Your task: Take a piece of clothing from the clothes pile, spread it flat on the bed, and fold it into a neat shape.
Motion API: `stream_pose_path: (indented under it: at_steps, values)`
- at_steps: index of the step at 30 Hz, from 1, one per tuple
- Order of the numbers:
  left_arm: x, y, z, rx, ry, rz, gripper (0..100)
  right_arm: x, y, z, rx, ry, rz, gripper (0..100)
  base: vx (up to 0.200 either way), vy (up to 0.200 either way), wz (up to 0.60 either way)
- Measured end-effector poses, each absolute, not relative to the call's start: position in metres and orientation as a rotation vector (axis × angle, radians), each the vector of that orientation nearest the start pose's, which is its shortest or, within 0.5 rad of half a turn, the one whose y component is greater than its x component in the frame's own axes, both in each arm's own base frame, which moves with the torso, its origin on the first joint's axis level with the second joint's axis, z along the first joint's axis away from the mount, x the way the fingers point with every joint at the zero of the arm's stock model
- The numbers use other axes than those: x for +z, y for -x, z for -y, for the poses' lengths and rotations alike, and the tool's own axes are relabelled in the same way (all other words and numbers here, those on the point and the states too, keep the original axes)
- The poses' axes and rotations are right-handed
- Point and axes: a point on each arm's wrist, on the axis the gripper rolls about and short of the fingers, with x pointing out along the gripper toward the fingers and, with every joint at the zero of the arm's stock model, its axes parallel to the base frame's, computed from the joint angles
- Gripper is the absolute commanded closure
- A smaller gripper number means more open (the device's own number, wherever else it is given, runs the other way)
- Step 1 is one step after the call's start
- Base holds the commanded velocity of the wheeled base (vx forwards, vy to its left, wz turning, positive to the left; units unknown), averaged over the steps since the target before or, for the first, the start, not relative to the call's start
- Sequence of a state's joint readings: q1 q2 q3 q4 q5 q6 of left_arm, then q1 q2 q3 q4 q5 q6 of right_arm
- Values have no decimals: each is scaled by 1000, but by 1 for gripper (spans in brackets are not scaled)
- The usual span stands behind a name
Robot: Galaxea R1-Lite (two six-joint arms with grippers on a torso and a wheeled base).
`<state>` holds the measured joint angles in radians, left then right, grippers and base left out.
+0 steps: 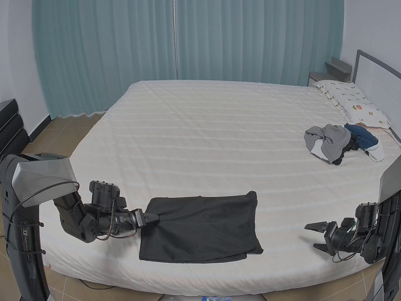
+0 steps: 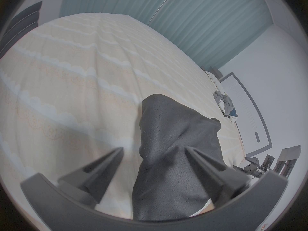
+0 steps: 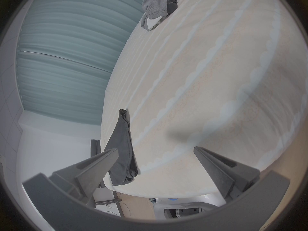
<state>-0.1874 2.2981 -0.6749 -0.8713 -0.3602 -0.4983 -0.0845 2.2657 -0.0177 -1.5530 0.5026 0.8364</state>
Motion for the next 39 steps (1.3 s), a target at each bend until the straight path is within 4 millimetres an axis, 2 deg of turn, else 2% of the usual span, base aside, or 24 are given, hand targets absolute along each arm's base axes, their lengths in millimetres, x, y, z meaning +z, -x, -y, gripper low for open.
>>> stream_pose_path:
  at_steps: [10,12,16,23,30,34,39]
  values:
    - [-15,-336,64,-310,540,-837,0,-16,-218,8,96,-988,-802,0,0,0,0]
    - [-2,-337,62,-289,527,-787,0,-12,-219,8,89,-962,-775,0,0,0,0]
    - [20,-339,58,-211,482,-671,0,7,-220,6,118,-821,-665,0,0,0,0]
    - [42,-336,52,-178,473,-583,0,39,-214,3,121,-688,-519,0,0,0,0]
    - [85,-315,35,-127,486,-445,0,87,-189,1,144,-537,-347,0,0,0,0]
    - [108,-295,27,-99,488,-374,0,107,-168,0,154,-459,-288,0,0,0,0]
    - [135,-265,20,-74,478,-283,0,122,-134,-1,160,-358,-255,0,0,0,0]
